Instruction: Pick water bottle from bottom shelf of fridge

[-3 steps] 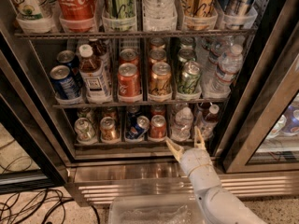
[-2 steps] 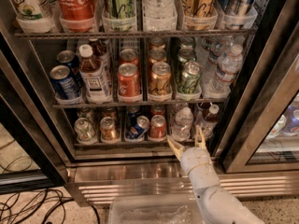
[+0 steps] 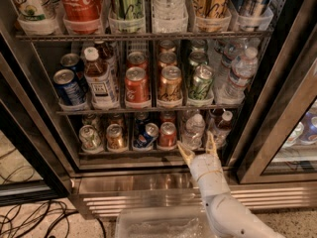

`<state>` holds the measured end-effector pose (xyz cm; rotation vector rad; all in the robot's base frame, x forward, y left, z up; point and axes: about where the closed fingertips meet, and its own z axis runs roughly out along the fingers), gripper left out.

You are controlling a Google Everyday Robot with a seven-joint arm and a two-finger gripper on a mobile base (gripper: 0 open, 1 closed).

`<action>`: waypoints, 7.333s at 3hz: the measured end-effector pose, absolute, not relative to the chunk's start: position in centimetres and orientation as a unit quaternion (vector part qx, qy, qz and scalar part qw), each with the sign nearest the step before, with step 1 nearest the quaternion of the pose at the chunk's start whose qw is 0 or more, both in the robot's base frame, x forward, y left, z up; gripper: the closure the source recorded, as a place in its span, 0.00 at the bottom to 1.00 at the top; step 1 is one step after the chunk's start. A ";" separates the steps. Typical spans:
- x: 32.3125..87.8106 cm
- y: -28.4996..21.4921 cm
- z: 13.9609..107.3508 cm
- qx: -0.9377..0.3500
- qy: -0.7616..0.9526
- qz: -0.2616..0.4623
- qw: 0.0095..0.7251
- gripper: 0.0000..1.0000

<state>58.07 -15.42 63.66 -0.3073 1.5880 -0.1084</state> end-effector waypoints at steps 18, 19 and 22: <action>52.5 -19.4 69.5 -0.323 0.785 0.111 0.516 1.00; 50.6 -17.4 72.7 -0.381 0.745 0.148 0.527 1.00; 42.5 -11.1 74.5 -0.476 0.688 0.312 0.451 1.00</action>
Offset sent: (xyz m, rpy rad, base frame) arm 0.0244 -0.0033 -0.0106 -0.0001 0.0055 -0.0417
